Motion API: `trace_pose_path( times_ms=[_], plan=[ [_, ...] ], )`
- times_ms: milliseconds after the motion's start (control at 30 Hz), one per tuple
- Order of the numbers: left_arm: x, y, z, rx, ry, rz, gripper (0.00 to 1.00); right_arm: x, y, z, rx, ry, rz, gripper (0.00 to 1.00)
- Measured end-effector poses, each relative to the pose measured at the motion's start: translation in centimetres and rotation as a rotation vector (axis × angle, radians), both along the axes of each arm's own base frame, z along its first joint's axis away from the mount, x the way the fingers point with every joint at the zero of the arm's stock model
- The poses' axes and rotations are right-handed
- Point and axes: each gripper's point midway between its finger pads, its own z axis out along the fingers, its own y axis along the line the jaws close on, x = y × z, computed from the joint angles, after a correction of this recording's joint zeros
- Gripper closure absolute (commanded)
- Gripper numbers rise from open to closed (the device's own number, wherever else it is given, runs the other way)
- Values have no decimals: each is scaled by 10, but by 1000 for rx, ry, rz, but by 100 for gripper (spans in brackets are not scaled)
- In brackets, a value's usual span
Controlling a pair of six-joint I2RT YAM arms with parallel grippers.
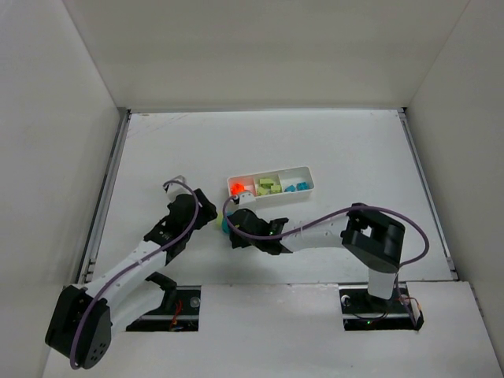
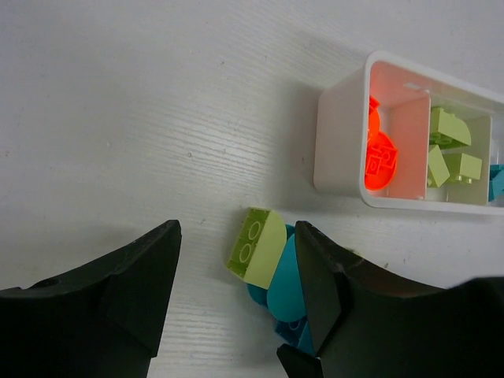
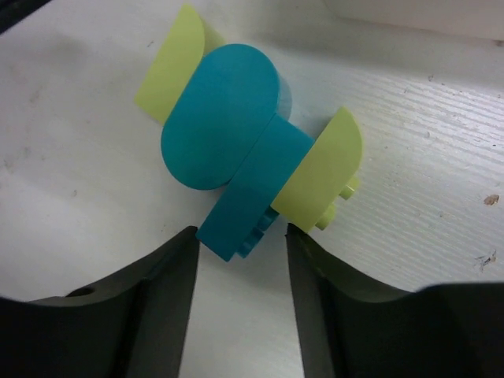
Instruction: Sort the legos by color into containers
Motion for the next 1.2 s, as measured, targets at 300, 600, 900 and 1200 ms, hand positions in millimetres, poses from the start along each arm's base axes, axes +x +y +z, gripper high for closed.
trace_pose_path(
  times_ms=[300, 600, 900, 1200],
  plan=[
    [-14, -9, -7, -93, 38, -45, 28, 5, -14, -1, -7, -20, -64, 68],
    [-35, -37, -7, -306, 53, -146, 19, -3, -36, 27, 30, -45, -44, 68],
    [-34, -71, 27, -470, -27, -261, 21, -16, -36, 33, 48, -21, 35, 68],
    [-42, -86, 17, -472, 21, -312, 31, -27, -30, 47, 94, -5, 113, 68]
  ],
)
